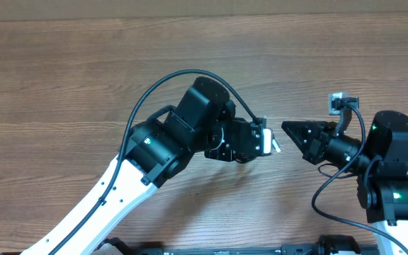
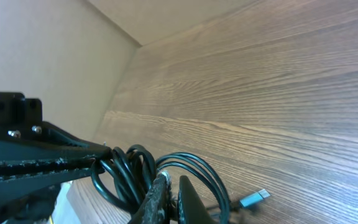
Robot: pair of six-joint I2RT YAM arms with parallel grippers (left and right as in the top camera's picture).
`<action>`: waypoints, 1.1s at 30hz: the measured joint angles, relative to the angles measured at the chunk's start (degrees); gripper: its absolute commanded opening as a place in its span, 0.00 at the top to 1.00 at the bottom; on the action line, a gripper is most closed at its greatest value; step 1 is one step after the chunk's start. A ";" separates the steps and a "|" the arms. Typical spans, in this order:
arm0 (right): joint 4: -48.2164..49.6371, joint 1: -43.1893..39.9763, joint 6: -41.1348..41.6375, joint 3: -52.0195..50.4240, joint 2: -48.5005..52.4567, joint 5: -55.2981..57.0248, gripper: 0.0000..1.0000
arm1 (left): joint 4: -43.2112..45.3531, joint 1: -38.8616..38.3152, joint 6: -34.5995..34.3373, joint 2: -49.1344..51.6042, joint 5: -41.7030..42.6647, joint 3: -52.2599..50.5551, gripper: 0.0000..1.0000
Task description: Untangle cables
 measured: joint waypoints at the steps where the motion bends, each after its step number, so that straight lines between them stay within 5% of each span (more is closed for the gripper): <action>1: 0.00 0.00 0.39 0.00 0.00 0.44 0.96 | -0.20 0.09 -0.42 0.00 -0.42 0.00 0.96; 6: -0.09 0.00 1.31 0.00 0.00 1.18 0.96 | -0.17 0.22 -2.93 0.00 -2.03 0.00 0.96; 8: -0.17 0.00 1.60 0.00 0.00 1.36 0.77 | 1.27 0.28 -6.38 0.00 -3.08 0.00 0.96; 13: 0.07 0.00 4.76 0.00 0.00 1.70 0.58 | 5.25 2.40 -18.80 0.00 -4.48 0.00 0.96; 21: 5.33 0.00 11.37 0.00 0.00 -4.00 0.57 | 9.09 4.61 -35.87 0.00 -3.37 0.00 0.96; 33: 8.15 0.00 15.12 0.00 0.00 -12.46 0.73 | 17.33 0.96 -42.95 1.44 7.72 0.00 0.96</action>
